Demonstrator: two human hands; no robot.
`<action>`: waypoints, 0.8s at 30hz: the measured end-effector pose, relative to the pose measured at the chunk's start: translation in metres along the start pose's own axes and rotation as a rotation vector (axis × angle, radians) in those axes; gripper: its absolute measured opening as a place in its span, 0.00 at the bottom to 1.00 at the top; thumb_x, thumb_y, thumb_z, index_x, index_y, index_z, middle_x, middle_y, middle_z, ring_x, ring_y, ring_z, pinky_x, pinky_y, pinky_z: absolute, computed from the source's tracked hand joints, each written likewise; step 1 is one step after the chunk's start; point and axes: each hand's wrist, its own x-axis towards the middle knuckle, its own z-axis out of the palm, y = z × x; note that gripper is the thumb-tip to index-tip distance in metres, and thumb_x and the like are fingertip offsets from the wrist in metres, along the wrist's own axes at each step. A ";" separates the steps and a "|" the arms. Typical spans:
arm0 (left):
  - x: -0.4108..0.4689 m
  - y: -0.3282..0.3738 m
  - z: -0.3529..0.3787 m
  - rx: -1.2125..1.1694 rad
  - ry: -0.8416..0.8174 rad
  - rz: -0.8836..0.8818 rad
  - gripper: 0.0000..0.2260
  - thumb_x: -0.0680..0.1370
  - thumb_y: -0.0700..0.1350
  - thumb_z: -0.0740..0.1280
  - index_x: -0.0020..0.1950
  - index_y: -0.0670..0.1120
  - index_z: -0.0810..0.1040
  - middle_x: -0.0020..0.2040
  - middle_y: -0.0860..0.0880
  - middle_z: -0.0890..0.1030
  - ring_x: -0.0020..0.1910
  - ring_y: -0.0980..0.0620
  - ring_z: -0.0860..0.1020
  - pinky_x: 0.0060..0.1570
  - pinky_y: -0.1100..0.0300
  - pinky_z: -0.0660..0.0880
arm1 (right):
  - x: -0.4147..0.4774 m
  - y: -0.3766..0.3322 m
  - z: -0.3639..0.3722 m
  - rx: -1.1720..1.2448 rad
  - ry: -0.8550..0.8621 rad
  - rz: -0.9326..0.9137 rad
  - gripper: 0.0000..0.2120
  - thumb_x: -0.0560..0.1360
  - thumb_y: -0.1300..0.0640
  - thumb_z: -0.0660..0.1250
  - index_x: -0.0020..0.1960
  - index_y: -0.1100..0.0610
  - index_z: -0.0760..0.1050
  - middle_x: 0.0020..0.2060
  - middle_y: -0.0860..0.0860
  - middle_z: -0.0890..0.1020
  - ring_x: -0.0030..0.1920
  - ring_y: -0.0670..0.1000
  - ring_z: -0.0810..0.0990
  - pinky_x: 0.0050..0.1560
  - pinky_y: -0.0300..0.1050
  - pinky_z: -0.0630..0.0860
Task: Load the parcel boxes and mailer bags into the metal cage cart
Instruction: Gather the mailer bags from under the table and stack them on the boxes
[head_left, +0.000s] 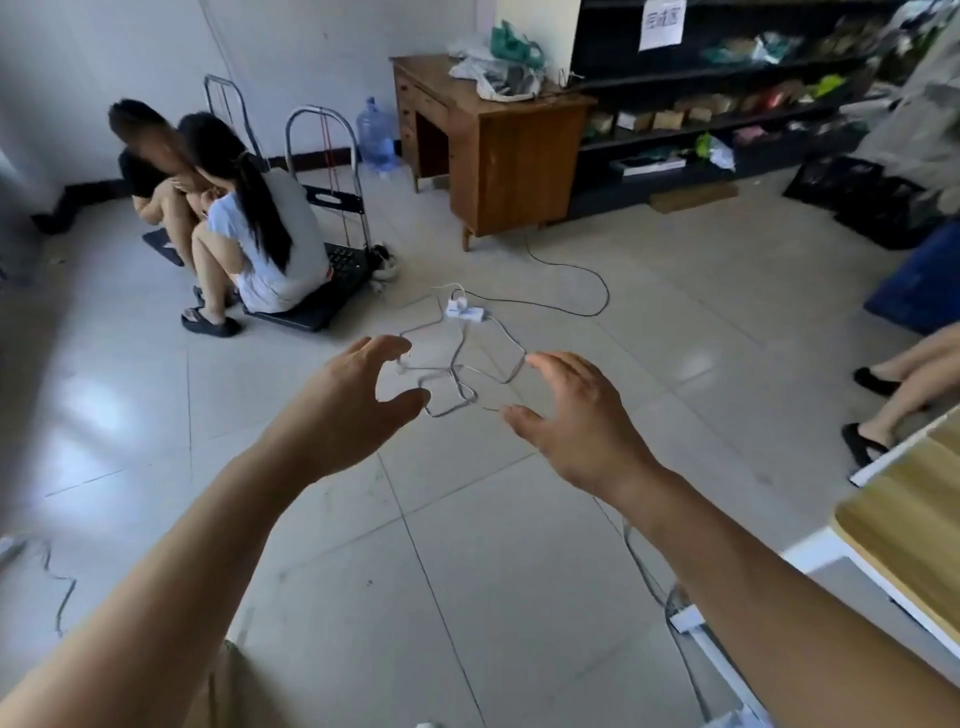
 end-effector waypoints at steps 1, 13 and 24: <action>-0.002 0.017 0.008 -0.007 -0.005 0.031 0.24 0.76 0.52 0.68 0.71 0.48 0.69 0.67 0.51 0.73 0.65 0.51 0.72 0.57 0.65 0.64 | -0.013 0.013 -0.007 -0.005 0.018 0.011 0.27 0.77 0.48 0.65 0.72 0.59 0.66 0.69 0.52 0.70 0.70 0.51 0.64 0.68 0.39 0.56; -0.069 0.206 0.127 -0.028 -0.190 0.328 0.23 0.77 0.53 0.66 0.70 0.50 0.69 0.68 0.53 0.72 0.66 0.54 0.71 0.57 0.66 0.63 | -0.192 0.150 -0.085 -0.055 0.084 0.284 0.29 0.78 0.47 0.64 0.73 0.60 0.64 0.71 0.54 0.70 0.72 0.52 0.64 0.69 0.41 0.56; -0.098 0.285 0.201 -0.138 -0.454 0.621 0.21 0.77 0.51 0.67 0.70 0.49 0.70 0.66 0.52 0.74 0.64 0.53 0.72 0.55 0.66 0.64 | -0.318 0.185 -0.097 -0.041 0.203 0.772 0.28 0.77 0.48 0.65 0.73 0.58 0.66 0.70 0.54 0.71 0.71 0.52 0.66 0.69 0.40 0.57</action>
